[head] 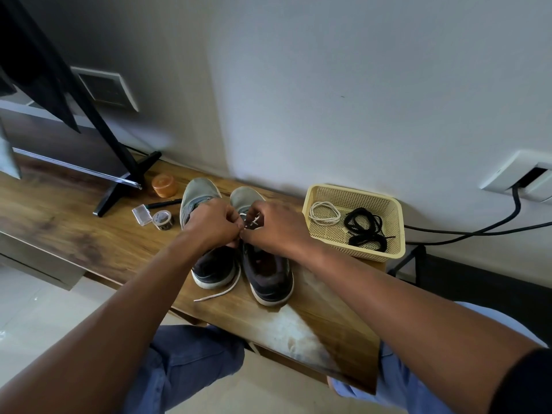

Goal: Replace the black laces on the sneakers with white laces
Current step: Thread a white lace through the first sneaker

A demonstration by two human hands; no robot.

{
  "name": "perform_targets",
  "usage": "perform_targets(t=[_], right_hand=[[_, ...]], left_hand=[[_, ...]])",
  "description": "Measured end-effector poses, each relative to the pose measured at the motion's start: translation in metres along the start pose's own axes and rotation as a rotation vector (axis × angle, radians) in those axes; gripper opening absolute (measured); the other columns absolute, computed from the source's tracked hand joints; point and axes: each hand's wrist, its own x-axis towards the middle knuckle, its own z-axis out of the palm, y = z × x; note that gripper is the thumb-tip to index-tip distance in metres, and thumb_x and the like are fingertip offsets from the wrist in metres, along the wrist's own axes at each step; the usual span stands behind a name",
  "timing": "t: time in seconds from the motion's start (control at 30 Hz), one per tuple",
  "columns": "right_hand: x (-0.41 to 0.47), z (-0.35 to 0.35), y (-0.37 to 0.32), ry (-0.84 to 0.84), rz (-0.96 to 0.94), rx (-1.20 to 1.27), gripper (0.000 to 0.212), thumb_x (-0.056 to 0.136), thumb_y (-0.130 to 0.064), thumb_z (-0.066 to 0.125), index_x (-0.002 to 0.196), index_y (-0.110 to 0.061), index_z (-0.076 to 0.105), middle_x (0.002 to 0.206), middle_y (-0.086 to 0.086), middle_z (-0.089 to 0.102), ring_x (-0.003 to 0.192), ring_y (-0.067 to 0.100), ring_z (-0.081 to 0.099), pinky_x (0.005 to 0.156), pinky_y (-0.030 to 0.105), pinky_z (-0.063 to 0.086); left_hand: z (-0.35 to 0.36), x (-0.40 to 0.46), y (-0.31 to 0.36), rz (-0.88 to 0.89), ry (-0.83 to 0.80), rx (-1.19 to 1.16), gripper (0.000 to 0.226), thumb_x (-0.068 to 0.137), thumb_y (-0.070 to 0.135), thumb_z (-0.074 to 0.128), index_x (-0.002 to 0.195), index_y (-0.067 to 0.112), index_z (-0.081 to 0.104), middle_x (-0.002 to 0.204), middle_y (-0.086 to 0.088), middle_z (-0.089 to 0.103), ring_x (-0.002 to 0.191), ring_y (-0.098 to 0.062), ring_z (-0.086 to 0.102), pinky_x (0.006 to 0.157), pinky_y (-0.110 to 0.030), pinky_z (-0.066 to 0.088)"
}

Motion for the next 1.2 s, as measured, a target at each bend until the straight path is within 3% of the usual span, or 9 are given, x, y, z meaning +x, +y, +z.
perform_targets(t=[0.13,0.3,0.4,0.53,0.67,0.8,0.9,1.07,1.2], right_hand=[[0.001,-0.001,0.002,-0.005,-0.017,-0.095,0.05,0.065,-0.061,0.062,0.111,-0.04,0.064,0.12,0.004,0.063,0.122,0.031,0.053,0.096,0.042,0.043],[0.002,0.002,0.008,-0.041,0.052,-0.059,0.07,0.068,-0.063,0.064,0.132,-0.035,0.052,0.139,0.003,0.052,0.135,0.031,0.041,0.109,0.049,0.039],[0.002,0.001,0.011,-0.078,0.096,-0.022,0.08,0.066,-0.067,0.063,0.137,-0.033,0.049,0.141,0.002,0.051,0.137,0.029,0.039,0.107,0.048,0.041],[0.0,0.0,0.017,-0.097,0.148,0.054,0.084,0.063,-0.071,0.065,0.136,-0.034,0.049,0.131,-0.001,0.057,0.134,0.023,0.042,0.103,0.043,0.044],[0.0,0.001,0.019,-0.099,0.143,0.064,0.081,0.065,-0.066,0.066,0.136,-0.032,0.049,0.13,-0.003,0.057,0.131,0.023,0.045,0.102,0.041,0.044],[0.0,0.002,0.014,-0.124,0.12,0.051,0.08,0.062,-0.064,0.061,0.136,-0.034,0.049,0.132,-0.002,0.055,0.131,0.024,0.046,0.103,0.041,0.045],[0.002,0.0,0.011,-0.123,0.116,0.064,0.081,0.06,-0.065,0.061,0.135,-0.034,0.05,0.131,0.0,0.055,0.129,0.023,0.048,0.102,0.04,0.046],[0.004,-0.004,0.013,-0.133,0.093,0.085,0.066,0.072,-0.053,0.075,0.13,-0.031,0.054,0.124,-0.001,0.058,0.122,0.02,0.053,0.099,0.036,0.048],[0.003,-0.009,0.012,-0.143,0.076,0.113,0.063,0.07,-0.042,0.075,0.128,-0.024,0.057,0.12,0.003,0.062,0.115,0.022,0.057,0.093,0.036,0.051]], left_hand=[[-0.014,0.003,-0.001,0.048,0.144,-0.189,0.018,0.099,0.009,0.06,0.085,0.013,0.07,0.076,-0.008,0.077,0.069,-0.018,0.075,0.08,-0.044,0.065],[-0.046,0.002,0.007,0.038,0.314,-0.947,0.023,0.111,0.01,0.044,0.092,0.011,0.057,0.088,-0.014,0.076,0.084,-0.029,0.076,0.082,-0.048,0.065],[-0.072,-0.001,0.002,0.124,0.421,-1.301,0.023,0.112,0.012,0.037,0.095,0.013,0.053,0.075,-0.003,0.068,0.071,-0.023,0.07,0.076,-0.044,0.065],[-0.088,-0.007,-0.005,0.229,0.524,-1.361,0.022,0.108,0.008,0.039,0.092,0.018,0.05,0.072,0.0,0.055,0.057,-0.012,0.049,0.054,-0.028,0.046],[-0.088,-0.016,0.002,0.306,0.32,-1.124,0.012,0.091,0.009,0.055,0.083,0.018,0.056,0.067,-0.001,0.054,0.05,-0.014,0.047,0.047,-0.026,0.043],[-0.083,-0.023,-0.005,0.249,-0.246,-0.646,0.012,0.069,0.009,0.061,0.073,0.004,0.071,0.067,-0.02,0.068,0.054,-0.024,0.068,0.054,-0.026,0.058],[-0.074,-0.023,-0.008,0.182,-0.516,-0.195,0.023,0.086,0.017,0.067,0.075,-0.001,0.078,0.083,-0.025,0.077,0.075,-0.031,0.077,0.068,-0.028,0.06],[-0.055,-0.004,-0.009,0.141,-0.165,0.059,0.036,0.098,0.039,0.071,0.072,0.014,0.074,0.071,-0.003,0.077,0.067,-0.017,0.076,0.058,-0.026,0.054],[-0.031,0.005,0.011,0.187,0.052,0.444,0.009,0.085,0.045,0.079,0.089,0.037,0.077,0.096,0.012,0.072,0.1,-0.016,0.068,0.074,-0.028,0.042]])
